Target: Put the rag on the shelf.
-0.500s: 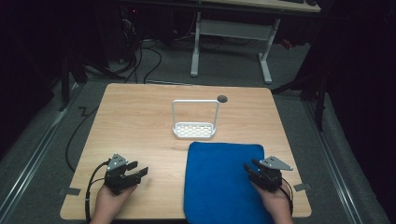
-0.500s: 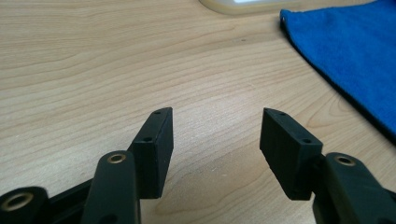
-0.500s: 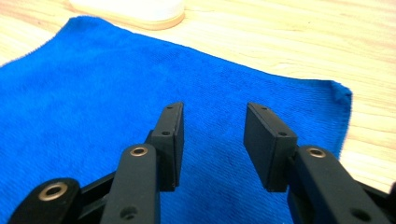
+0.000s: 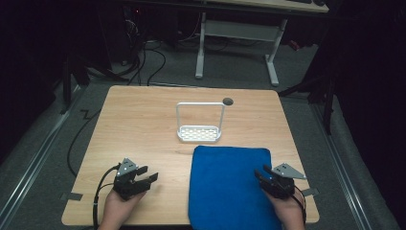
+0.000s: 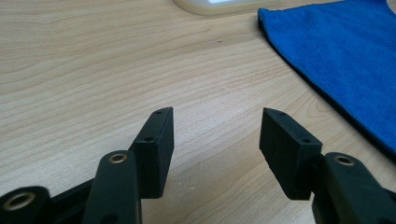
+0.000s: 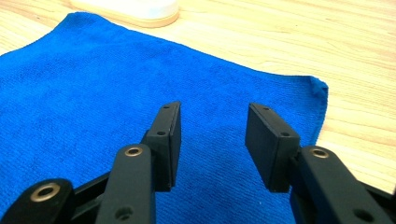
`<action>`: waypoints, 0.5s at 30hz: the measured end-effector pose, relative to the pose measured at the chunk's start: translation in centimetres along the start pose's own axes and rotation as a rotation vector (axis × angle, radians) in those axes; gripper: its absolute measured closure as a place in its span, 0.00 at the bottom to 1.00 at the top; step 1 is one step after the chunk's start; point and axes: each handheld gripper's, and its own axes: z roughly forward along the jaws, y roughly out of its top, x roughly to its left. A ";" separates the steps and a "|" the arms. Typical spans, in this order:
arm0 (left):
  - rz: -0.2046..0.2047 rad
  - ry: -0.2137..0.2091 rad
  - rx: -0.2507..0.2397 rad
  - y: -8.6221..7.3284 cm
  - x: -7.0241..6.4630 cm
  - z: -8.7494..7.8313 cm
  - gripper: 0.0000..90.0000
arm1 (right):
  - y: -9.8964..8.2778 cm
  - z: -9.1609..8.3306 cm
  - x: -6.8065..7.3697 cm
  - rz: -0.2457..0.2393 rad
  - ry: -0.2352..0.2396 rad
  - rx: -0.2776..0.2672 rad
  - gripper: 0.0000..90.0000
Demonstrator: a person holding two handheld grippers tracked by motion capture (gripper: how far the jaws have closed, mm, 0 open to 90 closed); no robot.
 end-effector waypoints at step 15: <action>0.053 -0.111 0.014 1.4 -4.2 2.4 0.88 | -0.4 -0.1 -0.7 0.007 0.028 0.010 0.74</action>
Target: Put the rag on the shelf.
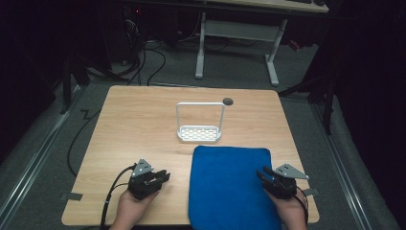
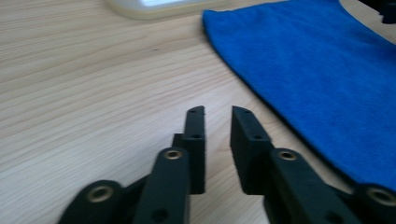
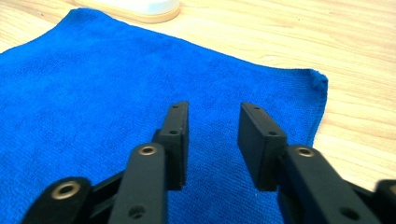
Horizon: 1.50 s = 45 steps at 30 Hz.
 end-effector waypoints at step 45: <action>0.053 0.027 0.118 -3.4 -0.9 -3.6 0.87 | 1.7 3.5 3.7 -0.131 0.151 0.043 0.96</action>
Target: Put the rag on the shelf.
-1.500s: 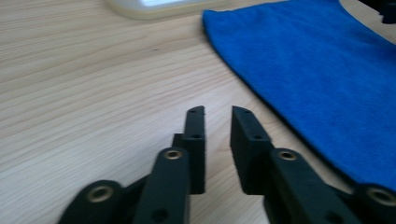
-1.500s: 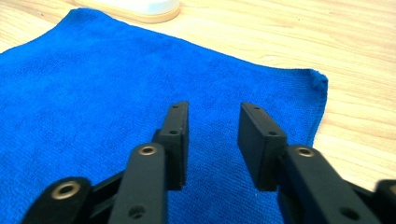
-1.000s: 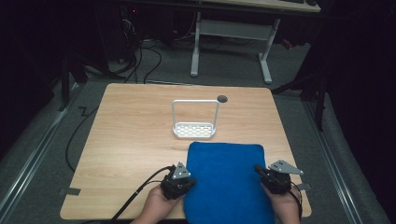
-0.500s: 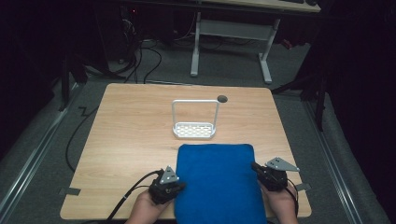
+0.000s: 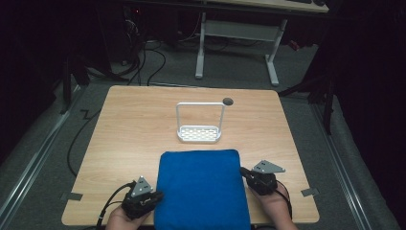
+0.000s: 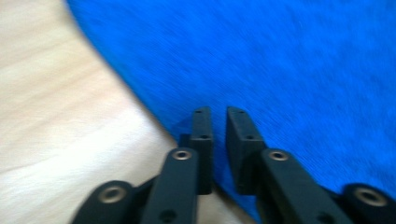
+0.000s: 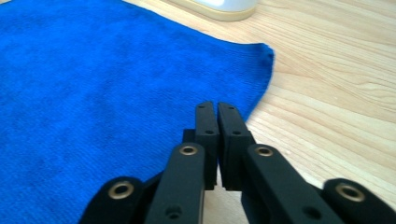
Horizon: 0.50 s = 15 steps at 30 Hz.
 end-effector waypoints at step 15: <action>0.042 0.014 -0.001 2.6 1.9 3.6 0.70 | 0.7 3.0 -0.2 0.009 -0.034 0.089 0.84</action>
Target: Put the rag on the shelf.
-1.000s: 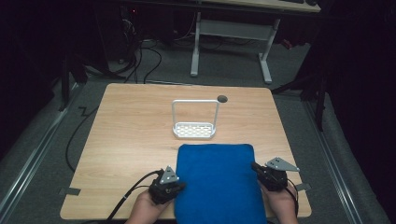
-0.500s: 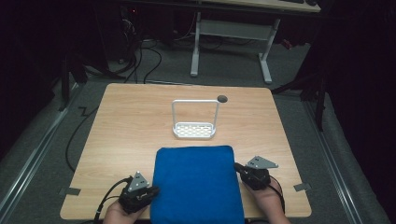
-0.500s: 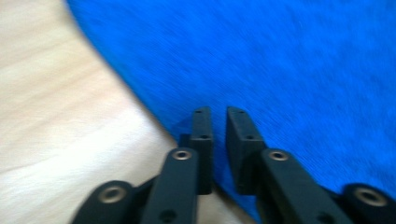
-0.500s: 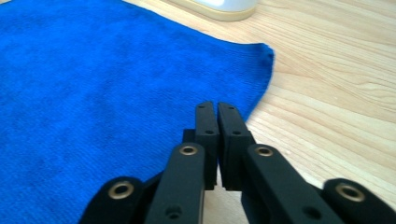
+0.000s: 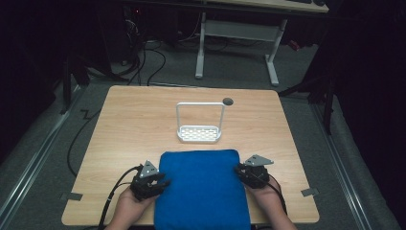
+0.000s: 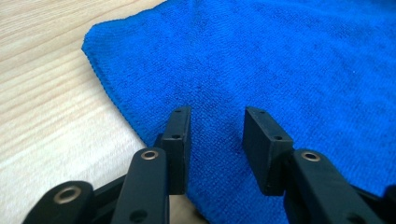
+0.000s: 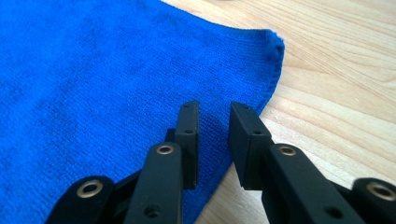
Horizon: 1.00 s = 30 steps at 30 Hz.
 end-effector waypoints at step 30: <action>-0.213 0.076 -0.039 -0.2 3.8 -0.7 0.75 | -1.7 -2.3 2.5 -0.051 0.127 0.018 0.83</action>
